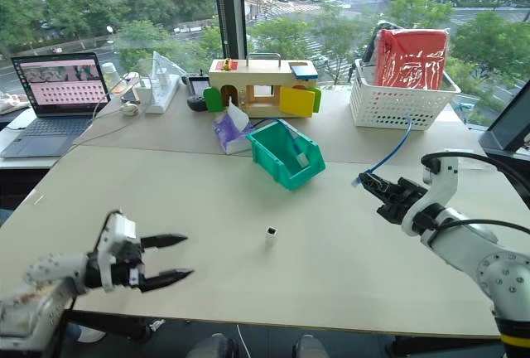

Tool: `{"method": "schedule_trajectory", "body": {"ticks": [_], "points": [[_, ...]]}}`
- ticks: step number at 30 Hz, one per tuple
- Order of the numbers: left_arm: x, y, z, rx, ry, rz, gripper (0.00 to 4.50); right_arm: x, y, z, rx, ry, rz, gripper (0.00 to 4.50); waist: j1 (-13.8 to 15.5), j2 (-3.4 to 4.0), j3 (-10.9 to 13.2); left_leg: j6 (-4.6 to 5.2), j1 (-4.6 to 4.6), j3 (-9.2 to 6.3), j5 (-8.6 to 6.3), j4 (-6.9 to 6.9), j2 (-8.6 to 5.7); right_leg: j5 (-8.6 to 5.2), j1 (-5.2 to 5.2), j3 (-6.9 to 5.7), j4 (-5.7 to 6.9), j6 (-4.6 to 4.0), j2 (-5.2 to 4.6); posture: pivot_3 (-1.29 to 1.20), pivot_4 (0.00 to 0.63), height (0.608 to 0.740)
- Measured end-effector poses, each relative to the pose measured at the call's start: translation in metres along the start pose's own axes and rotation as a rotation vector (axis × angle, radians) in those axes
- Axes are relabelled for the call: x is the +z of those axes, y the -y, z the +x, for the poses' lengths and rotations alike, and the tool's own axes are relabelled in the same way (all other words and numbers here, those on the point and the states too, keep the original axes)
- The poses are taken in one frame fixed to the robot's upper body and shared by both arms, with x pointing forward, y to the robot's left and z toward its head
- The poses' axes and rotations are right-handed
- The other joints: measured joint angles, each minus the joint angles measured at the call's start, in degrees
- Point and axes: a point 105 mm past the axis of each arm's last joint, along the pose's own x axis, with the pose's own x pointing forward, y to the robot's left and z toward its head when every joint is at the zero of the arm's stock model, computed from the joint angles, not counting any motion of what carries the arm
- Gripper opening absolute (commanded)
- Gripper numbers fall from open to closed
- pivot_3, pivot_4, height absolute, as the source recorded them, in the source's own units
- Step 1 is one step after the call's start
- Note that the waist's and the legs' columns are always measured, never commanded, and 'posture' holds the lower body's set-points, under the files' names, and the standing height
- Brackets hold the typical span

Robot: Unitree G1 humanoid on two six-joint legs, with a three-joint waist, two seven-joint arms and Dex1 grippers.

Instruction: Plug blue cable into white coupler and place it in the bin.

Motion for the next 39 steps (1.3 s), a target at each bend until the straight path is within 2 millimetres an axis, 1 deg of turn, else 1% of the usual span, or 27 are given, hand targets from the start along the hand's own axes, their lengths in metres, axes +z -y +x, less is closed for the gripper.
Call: {"method": "schedule_trajectory", "body": {"ticks": [1,3,4,6,8,12,13,16,20,25,28,29,32,38,39], "points": [[0.001,0.011,0.007,-0.010,0.010,-0.018,4.42,0.002,-0.002,0.002,0.016,-0.003,-0.030,0.00,0.20,-0.01,-0.01,0.01,0.00,0.00,0.01,0.01,0.00,0.07,-0.01,0.00,0.02,0.13,0.06,0.00,0.150,0.730],[0.006,0.018,0.011,0.016,0.007,-0.018,4.42,0.001,-0.009,0.006,0.062,-0.028,-0.118,0.00,0.35,0.02,-0.01,0.00,0.02,0.12,0.03,0.00,0.00,0.05,-0.04,-0.01,0.05,0.08,0.19,0.00,0.150,0.730],[0.010,0.020,0.014,0.046,0.012,-0.018,4.42,-0.004,-0.013,0.006,0.094,-0.067,-0.189,0.00,0.37,0.07,-0.02,0.00,0.06,0.18,0.03,0.00,0.00,-0.06,-0.03,-0.01,0.09,0.00,0.21,0.00,0.150,0.730],[0.010,0.020,0.020,0.086,-0.004,-0.027,4.42,-0.010,-0.021,0.006,0.157,-0.115,-0.293,0.00,0.34,0.07,-0.02,0.00,0.10,0.29,0.03,0.00,0.01,-0.19,-0.04,-0.01,0.14,0.03,0.27,0.00,0.150,0.730],[0.010,0.016,0.027,0.118,-0.016,-0.033,4.42,-0.012,-0.029,0.003,0.220,-0.142,-0.358,0.00,0.37,0.07,-0.02,0.00,0.11,0.33,0.03,0.00,0.00,-0.17,-0.04,0.00,0.16,0.06,0.26,0.00,0.150,0.730],[0.016,0.016,0.052,0.127,-0.027,-0.016,4.42,-0.019,-0.054,-0.007,0.392,-0.200,-0.486,0.00,0.56,0.06,-0.02,-0.01,0.09,0.37,0.03,0.00,-0.05,-0.05,-0.03,0.02,0.10,0.25,0.21,0.00,0.150,0.730],[0.019,0.020,0.062,0.118,-0.009,-0.034,4.42,-0.022,-0.058,-0.011,0.424,-0.222,-0.525,0.00,0.63,0.05,-0.02,-0.01,0.06,0.37,0.02,0.00,-0.06,-0.04,-0.01,0.01,0.04,0.26,0.21,0.00,0.150,0.730],[0.024,0.026,0.084,0.095,0.009,-0.060,4.42,-0.030,-0.063,-0.019,0.490,-0.261,-0.611,0.00,0.72,0.02,-0.01,0.00,-0.01,0.36,0.03,0.01,-0.11,-0.03,-0.06,0.01,0.04,0.27,0.20,0.00,0.150,0.730],[0.026,0.014,0.090,0.123,-0.028,-0.033,4.42,-0.034,-0.065,-0.024,0.539,-0.288,-0.682,0.00,0.25,0.02,-0.02,-0.01,0.05,0.36,0.03,0.00,-0.06,-0.03,-0.07,0.01,0.09,0.26,0.27,0.00,0.150,0.730],[0.013,0.011,0.104,0.123,-0.103,-0.063,4.42,-0.029,-0.060,-0.025,0.510,-0.284,-0.736,0.00,0.37,0.01,-0.01,-0.01,0.03,0.35,0.03,0.00,-0.09,-0.03,-0.08,0.00,0.09,0.26,0.24,0.00,0.150,0.730],[0.008,0.009,0.117,0.118,-0.151,-0.035,4.42,-0.026,-0.057,-0.028,0.484,-0.269,-0.746,0.00,0.71,0.01,-0.01,-0.01,0.02,0.35,0.03,0.00,-0.13,-0.03,-0.05,-0.01,0.07,0.25,0.23,0.00,0.150,0.730],[0.006,0.010,0.124,0.116,-0.162,-0.014,4.42,-0.026,-0.057,-0.030,0.479,-0.271,-0.748,0.00,0.83,0.01,-0.01,-0.01,0.00,0.34,0.03,0.01,-0.16,-0.03,-0.06,-0.02,0.06,0.24,0.20,0.00,0.150,0.730],[0.008,0.014,0.135,0.115,-0.160,0.018,4.42,-0.027,-0.057,-0.034,0.469,-0.276,-0.750,0.00,0.73,0.01,-0.01,-0.01,-0.02,0.35,0.02,0.00,-0.17,0.01,-0.05,0.00,0.00,0.19,0.17,0.00,0.150,0.730],[0.006,0.026,0.151,0.103,-0.150,0.024,4.42,-0.023,-0.055,-0.044,0.429,-0.293,-0.756,0.00,0.86,0.01,-0.01,-0.01,-0.01,0.30,0.03,0.01,-0.18,-0.01,-0.02,-0.02,0.02,0.23,0.17,0.00,0.150,0.730],[0.006,0.027,0.152,0.105,-0.152,0.023,4.18,-0.023,-0.054,-0.046,0.420,-0.300,-0.757,0.00,0.85,0.01,-0.01,0.00,0.00,0.31,0.03,0.01,-0.19,-0.02,-0.01,-0.01,0.02,0.23,0.16,0.00,0.150,0.730]]}}
